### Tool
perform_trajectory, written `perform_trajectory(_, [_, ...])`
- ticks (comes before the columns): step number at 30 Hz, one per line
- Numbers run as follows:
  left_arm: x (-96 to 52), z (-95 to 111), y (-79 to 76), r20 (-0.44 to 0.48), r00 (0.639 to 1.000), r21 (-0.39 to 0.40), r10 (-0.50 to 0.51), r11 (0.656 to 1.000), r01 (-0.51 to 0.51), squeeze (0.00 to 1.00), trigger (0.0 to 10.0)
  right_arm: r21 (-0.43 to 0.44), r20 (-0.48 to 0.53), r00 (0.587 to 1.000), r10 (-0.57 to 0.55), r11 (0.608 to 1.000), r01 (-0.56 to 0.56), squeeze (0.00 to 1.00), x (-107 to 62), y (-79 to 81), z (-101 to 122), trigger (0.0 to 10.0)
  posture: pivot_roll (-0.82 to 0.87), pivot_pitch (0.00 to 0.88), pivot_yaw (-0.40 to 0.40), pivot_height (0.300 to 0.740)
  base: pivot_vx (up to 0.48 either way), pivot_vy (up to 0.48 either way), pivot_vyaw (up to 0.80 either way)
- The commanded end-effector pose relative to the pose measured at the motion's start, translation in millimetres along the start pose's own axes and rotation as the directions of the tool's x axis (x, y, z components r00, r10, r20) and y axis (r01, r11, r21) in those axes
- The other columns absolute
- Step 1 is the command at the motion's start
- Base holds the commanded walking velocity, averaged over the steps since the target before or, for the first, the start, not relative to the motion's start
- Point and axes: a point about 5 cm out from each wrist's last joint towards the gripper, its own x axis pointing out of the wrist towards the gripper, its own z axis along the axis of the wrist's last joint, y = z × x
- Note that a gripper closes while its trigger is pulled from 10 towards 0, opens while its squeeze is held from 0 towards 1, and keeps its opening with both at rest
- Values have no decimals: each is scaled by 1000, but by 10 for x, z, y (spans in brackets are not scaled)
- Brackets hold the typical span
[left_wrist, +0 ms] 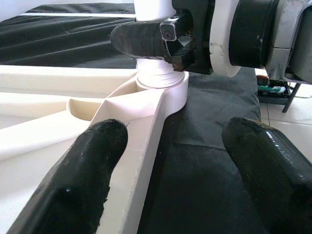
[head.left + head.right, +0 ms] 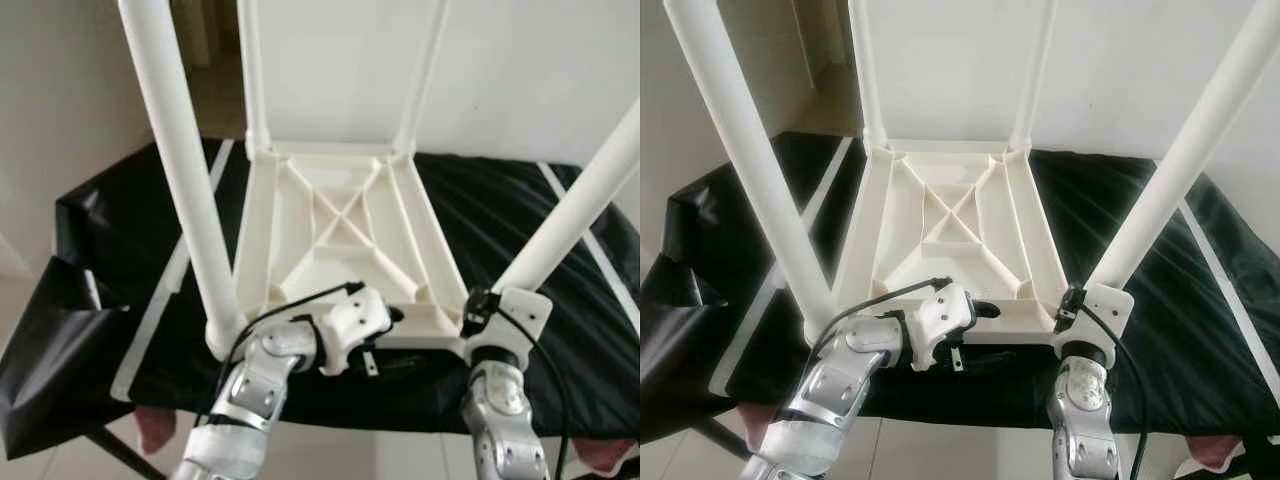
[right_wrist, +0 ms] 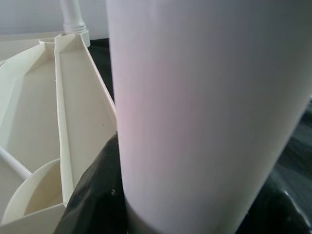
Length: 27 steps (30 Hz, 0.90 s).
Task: Building children table
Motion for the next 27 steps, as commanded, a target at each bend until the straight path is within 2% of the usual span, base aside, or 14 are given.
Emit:
perform_trajectory(1, [-6, 1, 90, -9, 980, -2, 198, 980, -198, 0, 10000, 1, -122, 992, -18, 1000, 19, 569, -88, 13, -219, 10000, -34, 0, -30, 740, 0, 0, 0])
perform_trajectory(2, [-6, 1, 90, -9, 980, -2, 198, 980, -198, 0, 10000, 1, -122, 992, -18, 1000, 19, 569, -88, 13, -219, 10000, -34, 0, -30, 740, 0, 0, 0])
perform_trajectory(3, [-5, 1, 89, -8, 980, -3, 198, 980, -198, 0, 10000, -4, -120, 993, -12, 1000, 11, 1000, -90, 15, -215, 10000, -34, 0, -31, 740, 0, 0, 0])
perform_trajectory(17, [-22, -12, 83, -18, 976, -1, 215, 977, -215, 0, 10000, -39, -67, 996, 54, 998, -57, 1000, -55, -53, -135, 10000, -28, 0, -45, 740, 0, 0, 0])
perform_trajectory(18, [-27, -12, 82, -19, 976, 0, 218, 976, -218, 0, 10000, -35, -49, 992, 112, 993, -114, 886, -36, -62, -103, 10000, -29, 0, -42, 740, 0, 0, 0])
perform_trajectory(19, [-29, -9, 81, -18, 976, 0, 219, 976, -219, 0, 10000, -34, -41, 989, 141, 989, -143, 82, -31, -66, -88, 10000, -29, 0, -41, 740, 0, 0, 0])
perform_trajectory(20, [-29, -9, 81, -18, 976, 0, 219, 976, -219, 0, 10000, -34, -41, 989, 141, 989, -143, 82, -31, -66, -88, 10000, -29, 0, -41, 740, 0, 0, 0])
perform_trajectory(21, [-29, -4, 83, -16, 976, 0, 219, 976, -219, 0, 10000, -34, -34, 984, 176, 984, -177, 0, -27, -76, -76, 10000, -28, 0, -40, 740, 0, 0, 0])
perform_trajectory(27, [-64, -22, 75, -11, 977, 0, 212, 977, -212, 0, 10000, -64, 1, 965, 262, 963, -261, 0, -12, -183, -28, 10000, -30, 0, -35, 740, 0, 0, 0])
